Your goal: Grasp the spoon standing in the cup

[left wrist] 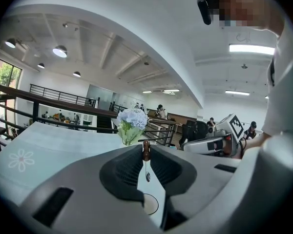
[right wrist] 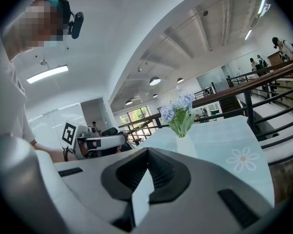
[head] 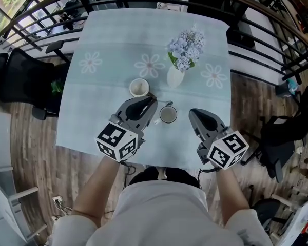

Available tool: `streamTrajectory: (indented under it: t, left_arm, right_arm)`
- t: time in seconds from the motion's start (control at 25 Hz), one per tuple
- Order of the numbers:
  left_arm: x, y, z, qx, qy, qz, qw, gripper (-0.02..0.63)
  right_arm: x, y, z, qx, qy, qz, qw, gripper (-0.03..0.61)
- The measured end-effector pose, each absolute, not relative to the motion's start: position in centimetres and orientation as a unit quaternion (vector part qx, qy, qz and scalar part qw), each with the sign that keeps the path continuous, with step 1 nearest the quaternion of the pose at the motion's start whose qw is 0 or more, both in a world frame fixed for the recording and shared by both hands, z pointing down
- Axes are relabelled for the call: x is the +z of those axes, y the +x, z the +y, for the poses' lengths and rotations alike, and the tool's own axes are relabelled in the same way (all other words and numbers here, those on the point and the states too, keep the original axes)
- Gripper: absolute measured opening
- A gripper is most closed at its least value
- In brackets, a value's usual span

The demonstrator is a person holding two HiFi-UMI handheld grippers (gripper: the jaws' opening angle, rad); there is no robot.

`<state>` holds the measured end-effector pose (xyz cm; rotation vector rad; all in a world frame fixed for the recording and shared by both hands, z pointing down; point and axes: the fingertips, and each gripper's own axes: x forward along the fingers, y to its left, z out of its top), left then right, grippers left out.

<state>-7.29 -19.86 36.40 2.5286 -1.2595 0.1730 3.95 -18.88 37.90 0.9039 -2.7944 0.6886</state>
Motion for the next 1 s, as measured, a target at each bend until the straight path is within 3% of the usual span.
streamTrajectory:
  t: [1.0]
  left_arm:
    - [34.7,-7.9,-20.1,0.056,0.889,-0.432,0.140,0.061]
  right_arm:
    - [35.5,2.5,-19.4,0.199,0.301,-0.931,0.055,0.021]
